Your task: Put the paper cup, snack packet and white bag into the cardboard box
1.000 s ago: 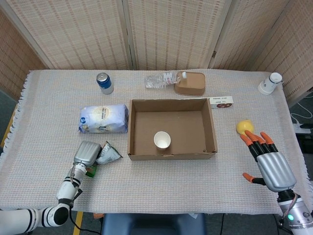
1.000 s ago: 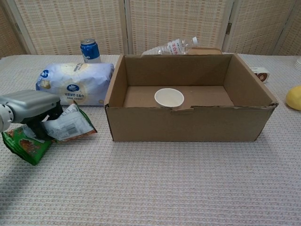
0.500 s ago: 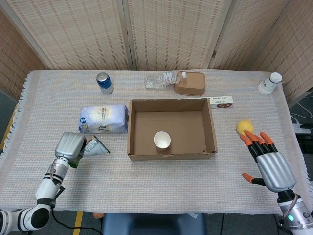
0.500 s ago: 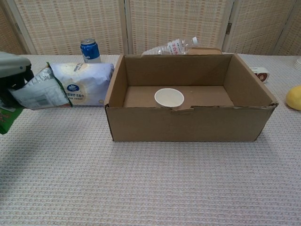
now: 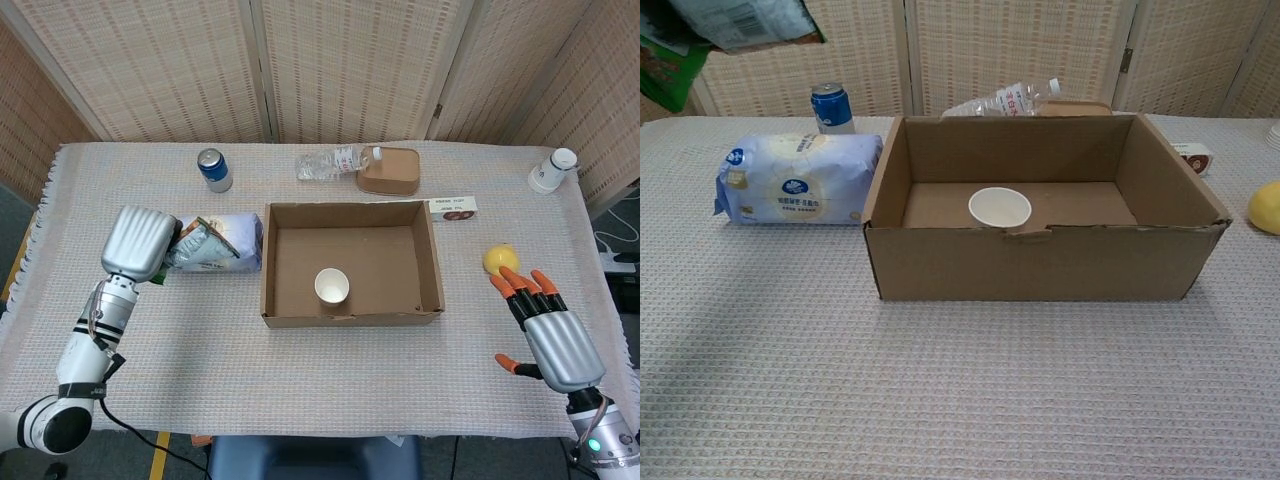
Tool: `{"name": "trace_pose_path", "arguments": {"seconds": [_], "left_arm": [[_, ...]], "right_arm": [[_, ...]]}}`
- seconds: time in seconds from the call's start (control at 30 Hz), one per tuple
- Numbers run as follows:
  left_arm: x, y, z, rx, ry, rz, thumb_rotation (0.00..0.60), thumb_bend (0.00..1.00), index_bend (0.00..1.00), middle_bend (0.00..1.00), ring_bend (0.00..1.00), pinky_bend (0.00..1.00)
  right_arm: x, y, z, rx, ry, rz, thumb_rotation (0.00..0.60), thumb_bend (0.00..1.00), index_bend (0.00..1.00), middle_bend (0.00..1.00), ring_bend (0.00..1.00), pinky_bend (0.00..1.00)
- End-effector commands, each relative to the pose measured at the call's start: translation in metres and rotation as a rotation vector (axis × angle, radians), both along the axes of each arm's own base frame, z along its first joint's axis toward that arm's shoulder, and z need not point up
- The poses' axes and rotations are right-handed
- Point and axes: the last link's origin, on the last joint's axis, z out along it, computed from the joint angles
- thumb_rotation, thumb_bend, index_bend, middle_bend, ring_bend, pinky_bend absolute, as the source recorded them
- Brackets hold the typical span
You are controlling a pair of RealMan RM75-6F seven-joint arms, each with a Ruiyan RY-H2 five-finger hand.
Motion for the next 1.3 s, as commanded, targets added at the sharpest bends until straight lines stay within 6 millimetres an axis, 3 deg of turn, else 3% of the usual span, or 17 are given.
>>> {"name": "trace_pose_path", "arguments": {"seconds": [0.03,0.27,0.37,0.57,0.8,0.83,0.97,1.03,1.1,1.3], "left_arm": [[0.048,0.009,-0.02,0.018,-0.185,-0.12,0.6,0.44,0.81,0.9,0.8,0.89],[0.106,0.024,-0.067,0.029,-0.344,-0.184,0.6,0.44,0.81,0.9,0.8,0.89],[0.122,0.027,-0.09,0.008,-0.362,-0.185,0.6,0.44,0.81,0.9,0.8,0.89],[0.143,0.03,-0.143,-0.057,-0.385,-0.161,0.6,0.44,0.81,0.9,0.8,0.89],[0.151,0.035,-0.179,-0.082,-0.433,-0.136,0.6,0.43,0.78,0.87,0.77,0.87],[0.152,0.035,-0.183,-0.114,-0.441,-0.134,0.6,0.4,0.69,0.78,0.69,0.79],[0.145,0.04,-0.187,-0.222,-0.396,-0.128,0.6,0.23,0.09,0.26,0.18,0.31],[0.143,0.042,-0.184,-0.217,-0.403,-0.126,0.6,0.22,0.0,0.13,0.08,0.19],[0.139,0.043,-0.181,-0.209,-0.411,-0.118,0.6,0.21,0.0,0.08,0.03,0.17],[0.125,0.047,-0.165,-0.175,-0.406,-0.088,0.6,0.21,0.0,0.06,0.02,0.16]], "right_arm": [[0.0,0.0,0.001,-0.002,-0.002,0.002,0.6,0.0,0.0,0.0,0.0,0.0],[-0.002,-0.001,0.003,-0.007,-0.008,-0.006,0.6,0.0,0.0,0.0,0.0,0.0],[-0.002,-0.002,0.004,-0.009,-0.01,-0.007,0.6,0.0,0.0,0.0,0.0,0.0],[-0.005,-0.004,0.006,-0.014,-0.014,-0.022,0.6,0.0,0.0,0.0,0.0,0.0],[-0.007,-0.006,0.011,-0.029,-0.022,-0.032,0.6,0.0,0.0,0.0,0.0,0.0],[-0.008,-0.006,0.012,-0.031,-0.023,-0.032,0.6,0.0,0.0,0.0,0.0,0.0],[-0.009,-0.006,0.013,-0.033,-0.025,-0.038,0.6,0.0,0.0,0.0,0.0,0.0],[-0.01,-0.006,0.013,-0.034,-0.025,-0.038,0.6,0.0,0.0,0.0,0.0,0.0],[-0.009,-0.006,0.012,-0.031,-0.023,-0.037,0.6,0.0,0.0,0.0,0.0,0.0],[-0.009,-0.005,0.01,-0.023,-0.019,-0.035,0.6,0.0,0.0,0.0,0.0,0.0]]}}
